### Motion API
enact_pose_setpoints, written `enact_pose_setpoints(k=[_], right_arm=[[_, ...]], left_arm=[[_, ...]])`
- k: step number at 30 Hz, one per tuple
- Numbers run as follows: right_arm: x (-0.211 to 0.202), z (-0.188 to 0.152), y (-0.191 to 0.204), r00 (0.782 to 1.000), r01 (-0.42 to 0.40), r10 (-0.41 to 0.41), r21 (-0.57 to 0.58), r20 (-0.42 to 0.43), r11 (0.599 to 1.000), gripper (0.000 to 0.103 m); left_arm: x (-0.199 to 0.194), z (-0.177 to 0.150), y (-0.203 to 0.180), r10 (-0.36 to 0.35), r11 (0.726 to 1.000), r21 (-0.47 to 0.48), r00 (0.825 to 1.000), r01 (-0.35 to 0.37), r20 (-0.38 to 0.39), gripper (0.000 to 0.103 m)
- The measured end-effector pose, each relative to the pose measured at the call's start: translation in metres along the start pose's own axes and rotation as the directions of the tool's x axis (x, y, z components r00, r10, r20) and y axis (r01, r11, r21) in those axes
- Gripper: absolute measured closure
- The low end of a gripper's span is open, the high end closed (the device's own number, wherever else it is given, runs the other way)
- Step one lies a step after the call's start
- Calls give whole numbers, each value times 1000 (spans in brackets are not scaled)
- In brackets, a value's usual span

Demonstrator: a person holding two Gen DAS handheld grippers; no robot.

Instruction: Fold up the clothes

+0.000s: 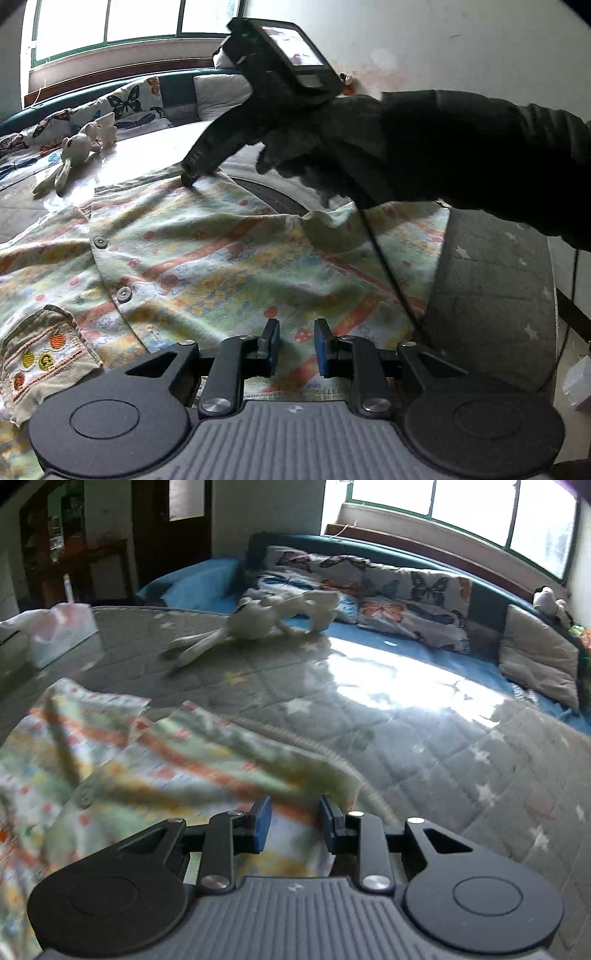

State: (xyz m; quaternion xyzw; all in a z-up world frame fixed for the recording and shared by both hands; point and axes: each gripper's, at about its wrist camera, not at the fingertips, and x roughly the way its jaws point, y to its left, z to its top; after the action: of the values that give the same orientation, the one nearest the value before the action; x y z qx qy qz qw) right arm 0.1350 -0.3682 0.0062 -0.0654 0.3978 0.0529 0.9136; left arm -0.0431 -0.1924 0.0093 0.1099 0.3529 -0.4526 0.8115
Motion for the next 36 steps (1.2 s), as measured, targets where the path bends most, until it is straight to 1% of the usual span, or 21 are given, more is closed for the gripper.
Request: enact_pose_setpoints(k=[4, 8, 10, 12, 14, 16, 19, 21, 23, 24, 25, 26, 27, 28, 29, 30, 31, 33, 36], right_arm=[[7, 6, -1, 999, 41, -40, -12, 2, 999, 77], [5, 9, 0, 999, 43, -43, -29, -5, 999, 77], [-4, 8, 1, 1000, 30, -30, -28, -1, 999, 77], [-14, 7, 1, 1000, 15, -15, -27, 3, 1000, 76], [-25, 2, 6, 1000, -1, 1, -48, 2, 999, 76], [-37, -6, 12, 1000, -27, 27, -69, -5, 997, 76], [-58, -22, 25, 998, -70, 70, -105, -8, 992, 71], [-73, -34, 36, 995, -97, 97, -131, -7, 987, 67], [-86, -45, 46, 992, -125, 125, -146, -10, 981, 66], [-93, -52, 52, 990, -141, 142, -148, -9, 979, 59], [-99, -58, 57, 988, -155, 155, -149, -9, 977, 56], [-106, -65, 62, 986, -166, 167, -148, -4, 975, 53], [-113, -71, 67, 984, -176, 178, -150, -2, 973, 52], [-118, -77, 72, 982, -186, 188, -153, 0, 971, 52], [-124, -83, 76, 981, -190, 193, -158, 3, 969, 50], [-129, -88, 80, 980, -193, 197, -165, 6, 967, 47], [-135, -95, 86, 980, -195, 201, -173, 13, 965, 46], [-145, -105, 97, 978, -197, 206, -188, 31, 962, 40], [-154, -117, 110, 977, -190, 205, -215, 51, 958, 35]], left_arm=[[-1, -2, -1, -4, 1000, 1, 1000, 4, 3, 81], [-1, -2, -1, -1, 1000, -6, 1000, 1, 5, 80], [-1, -2, -1, 3, 1000, -10, 1000, -3, 5, 79], [-2, -2, -2, 18, 1000, -12, 1000, -18, 9, 72], [-6, -2, -2, 34, 999, -18, 999, -34, 19, 60], [-10, -2, -3, 51, 998, -25, 998, -50, 30, 58], [-23, -2, -4, 81, 996, -44, 995, -79, 60, 47], [-33, -3, -4, 109, 993, -63, 991, -104, 79, 42], [-43, -5, -2, 135, 988, -91, 986, -126, 95, 31], [-49, -8, -1, 155, 984, -106, 983, -145, 102, 29], [-55, -11, 0, 176, 979, -121, 978, -163, 108, 25], [-60, -14, 1, 193, 975, -134, 975, -178, 110, 24], [-66, -17, 3, 210, 970, -148, 971, -193, 112, 24], [-71, -20, 4, 227, 965, -161, 967, -208, 113, 21], [-77, -24, 7, 250, 957, -181, 961, -228, 114, 17], [-82, -28, 10, 273, 948, -201, 955, -247, 115, 15], [-88, -32, 14, 292, 938, -226, 949, -262, 114, 14], [-98, -41, 21, 328, 917, -275, 938, -289, 110, 14], [-112, -55, 33, 385, 873, -359, 918, -330, 93, 10]])
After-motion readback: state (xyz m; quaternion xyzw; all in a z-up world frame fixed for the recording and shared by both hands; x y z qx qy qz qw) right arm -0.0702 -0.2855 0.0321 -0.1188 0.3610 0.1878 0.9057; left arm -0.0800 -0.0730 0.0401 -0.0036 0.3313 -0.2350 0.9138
